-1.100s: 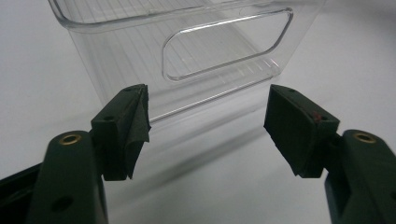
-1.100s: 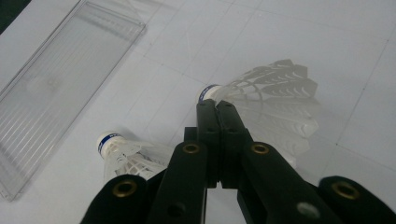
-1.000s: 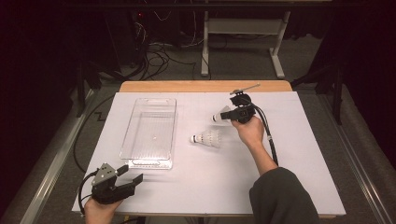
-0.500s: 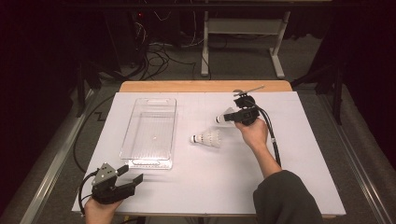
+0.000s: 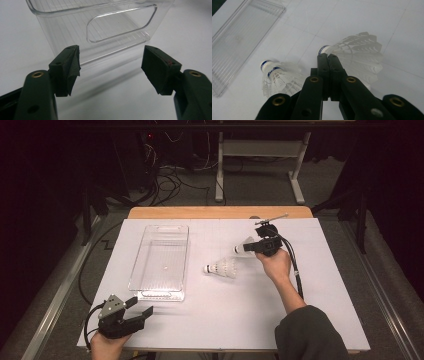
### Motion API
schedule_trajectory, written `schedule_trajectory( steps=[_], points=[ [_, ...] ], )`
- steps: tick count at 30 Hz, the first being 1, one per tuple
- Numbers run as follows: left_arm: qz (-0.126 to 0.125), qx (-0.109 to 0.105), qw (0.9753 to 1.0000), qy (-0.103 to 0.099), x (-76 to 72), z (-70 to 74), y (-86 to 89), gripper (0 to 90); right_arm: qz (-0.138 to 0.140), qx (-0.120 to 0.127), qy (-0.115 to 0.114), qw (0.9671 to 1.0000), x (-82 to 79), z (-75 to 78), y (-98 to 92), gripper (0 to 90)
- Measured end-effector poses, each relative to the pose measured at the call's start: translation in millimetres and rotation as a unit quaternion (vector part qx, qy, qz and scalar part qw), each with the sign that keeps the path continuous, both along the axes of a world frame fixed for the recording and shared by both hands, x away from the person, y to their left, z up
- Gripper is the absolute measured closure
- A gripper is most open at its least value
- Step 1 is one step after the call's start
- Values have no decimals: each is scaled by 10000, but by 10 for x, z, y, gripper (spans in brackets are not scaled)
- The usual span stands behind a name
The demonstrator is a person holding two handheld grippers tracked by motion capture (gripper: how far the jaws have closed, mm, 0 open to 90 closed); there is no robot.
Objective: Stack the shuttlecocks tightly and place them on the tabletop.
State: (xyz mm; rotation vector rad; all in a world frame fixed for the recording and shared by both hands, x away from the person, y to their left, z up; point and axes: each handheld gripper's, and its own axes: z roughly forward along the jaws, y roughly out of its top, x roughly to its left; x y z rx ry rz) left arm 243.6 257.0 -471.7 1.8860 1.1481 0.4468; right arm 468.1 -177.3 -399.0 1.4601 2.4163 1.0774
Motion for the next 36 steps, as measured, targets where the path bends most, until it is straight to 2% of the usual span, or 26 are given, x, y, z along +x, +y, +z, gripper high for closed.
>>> schedule_trajectory(
  steps=[19,36],
  points=[
    [-4,3,10000,16,1,0,0,321,9,50,-59,10000,-95,-13,-129,900],
    [-10,-5,10000,19,0,-1,-6,321,69,182,-100,9998,-252,-45,-250,900]
  ],
)
